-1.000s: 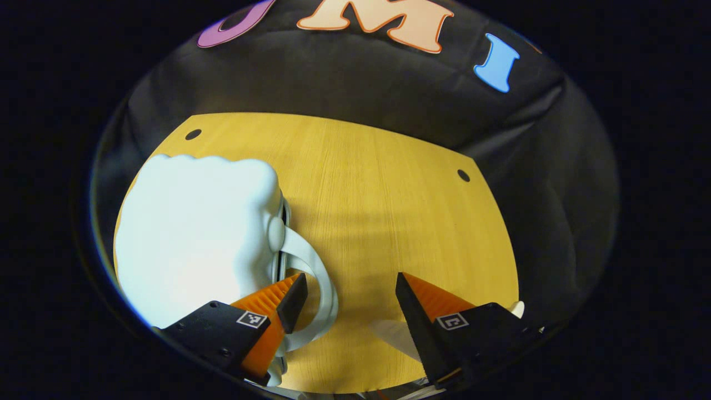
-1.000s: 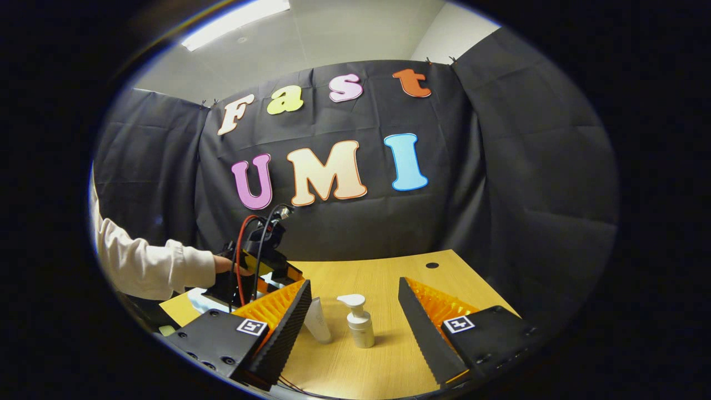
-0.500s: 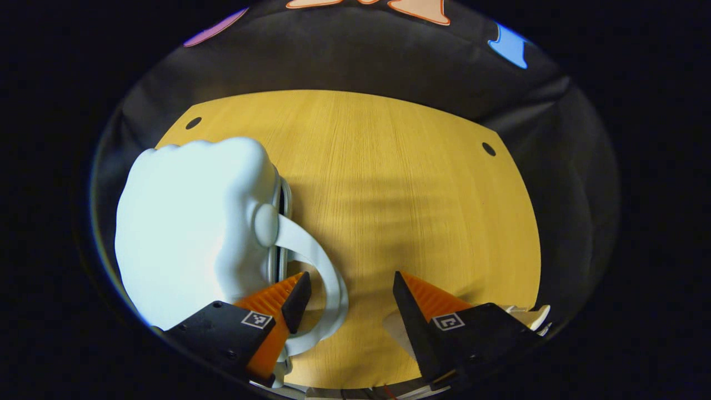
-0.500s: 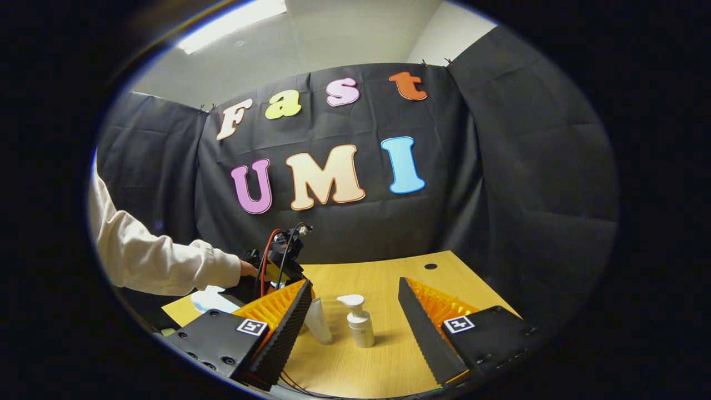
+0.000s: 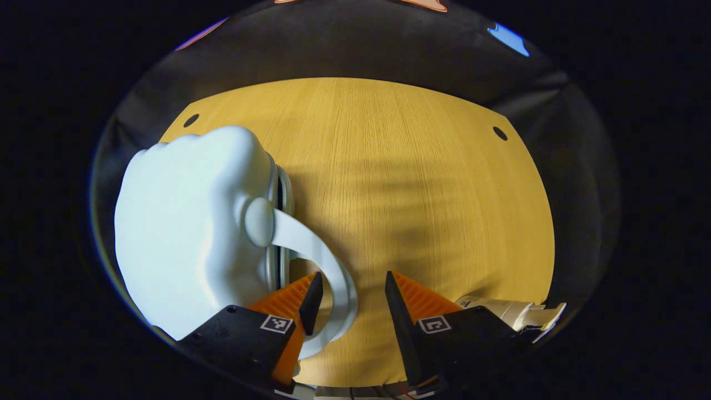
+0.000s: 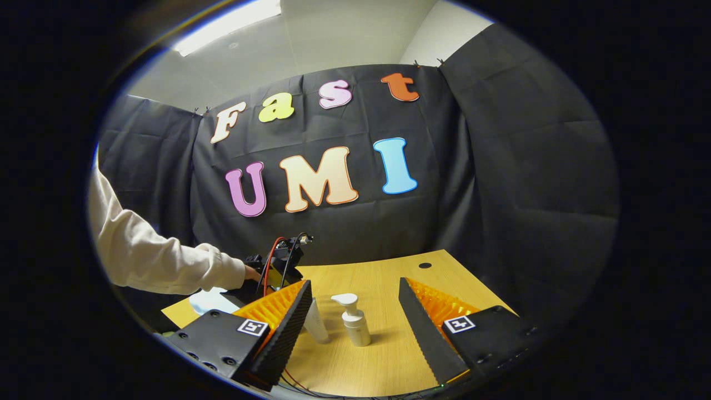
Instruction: First open the suitcase, pack the skin care products into it, and then close the suitcase.
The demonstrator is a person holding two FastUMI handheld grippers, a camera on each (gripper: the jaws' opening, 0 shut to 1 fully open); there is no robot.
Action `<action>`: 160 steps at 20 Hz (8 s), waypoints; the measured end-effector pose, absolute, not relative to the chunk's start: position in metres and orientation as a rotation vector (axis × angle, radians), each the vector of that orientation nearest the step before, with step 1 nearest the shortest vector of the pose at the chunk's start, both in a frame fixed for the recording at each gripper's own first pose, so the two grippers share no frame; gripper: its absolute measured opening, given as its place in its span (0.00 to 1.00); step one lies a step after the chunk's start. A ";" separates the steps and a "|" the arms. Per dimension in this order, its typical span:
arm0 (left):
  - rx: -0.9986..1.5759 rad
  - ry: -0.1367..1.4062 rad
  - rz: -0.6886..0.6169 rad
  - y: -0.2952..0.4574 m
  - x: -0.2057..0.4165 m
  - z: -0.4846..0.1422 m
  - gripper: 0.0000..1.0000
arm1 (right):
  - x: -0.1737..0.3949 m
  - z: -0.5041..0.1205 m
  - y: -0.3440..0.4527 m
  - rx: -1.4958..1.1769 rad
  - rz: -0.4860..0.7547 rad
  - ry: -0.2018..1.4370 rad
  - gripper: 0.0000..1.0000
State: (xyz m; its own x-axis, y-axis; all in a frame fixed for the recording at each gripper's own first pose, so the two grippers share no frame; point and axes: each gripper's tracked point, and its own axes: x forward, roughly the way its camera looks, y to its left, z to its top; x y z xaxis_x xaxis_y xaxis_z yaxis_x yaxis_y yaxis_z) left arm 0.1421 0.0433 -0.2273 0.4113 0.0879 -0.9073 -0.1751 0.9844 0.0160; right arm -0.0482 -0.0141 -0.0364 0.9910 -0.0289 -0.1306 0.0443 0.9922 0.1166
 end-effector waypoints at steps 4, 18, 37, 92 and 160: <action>-0.045 1.165 0.169 0.050 0.139 -0.236 0.52 | -0.049 -0.038 -0.012 0.114 -0.033 0.136 0.99; -0.063 1.199 0.147 0.053 0.136 -0.235 0.00 | -0.044 -0.047 -0.003 0.090 -0.007 0.161 0.99; -0.283 0.895 -0.027 0.128 0.088 -0.002 0.00 | 0.028 -0.049 0.052 0.065 0.131 0.176 0.99; -0.021 0.014 0.130 0.216 -0.023 0.033 0.93 | 0.054 -0.115 0.018 0.081 -0.025 0.243 0.99; -0.265 0.755 -0.073 0.216 0.051 -0.170 0.79 | 0.106 -0.179 0.243 0.089 0.348 0.642 0.60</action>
